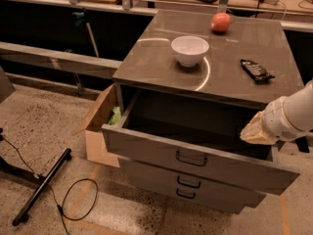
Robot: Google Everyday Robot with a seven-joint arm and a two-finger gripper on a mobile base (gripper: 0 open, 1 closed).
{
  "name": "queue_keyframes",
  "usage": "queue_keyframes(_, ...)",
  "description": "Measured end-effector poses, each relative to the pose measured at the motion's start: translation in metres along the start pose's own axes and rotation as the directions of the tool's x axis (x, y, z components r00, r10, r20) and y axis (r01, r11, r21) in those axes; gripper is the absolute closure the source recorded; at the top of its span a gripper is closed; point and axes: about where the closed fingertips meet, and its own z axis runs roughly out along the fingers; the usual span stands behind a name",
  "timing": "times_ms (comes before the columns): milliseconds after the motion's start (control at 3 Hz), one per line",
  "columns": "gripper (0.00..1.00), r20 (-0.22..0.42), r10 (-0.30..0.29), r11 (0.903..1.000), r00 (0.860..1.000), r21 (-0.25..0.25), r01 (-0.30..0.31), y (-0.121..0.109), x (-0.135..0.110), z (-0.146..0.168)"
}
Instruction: Open top drawer
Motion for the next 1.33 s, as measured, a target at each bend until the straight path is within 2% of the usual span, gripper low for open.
queue_keyframes(333, 1.0, 0.004, 0.007, 0.9999, 1.0, 0.014, -0.007, -0.006, -0.004, 0.016)
queue_keyframes(1333, 1.0, 0.036, 0.043, 0.9982, 0.998, 0.04, -0.044, -0.014, 0.007, 0.063)
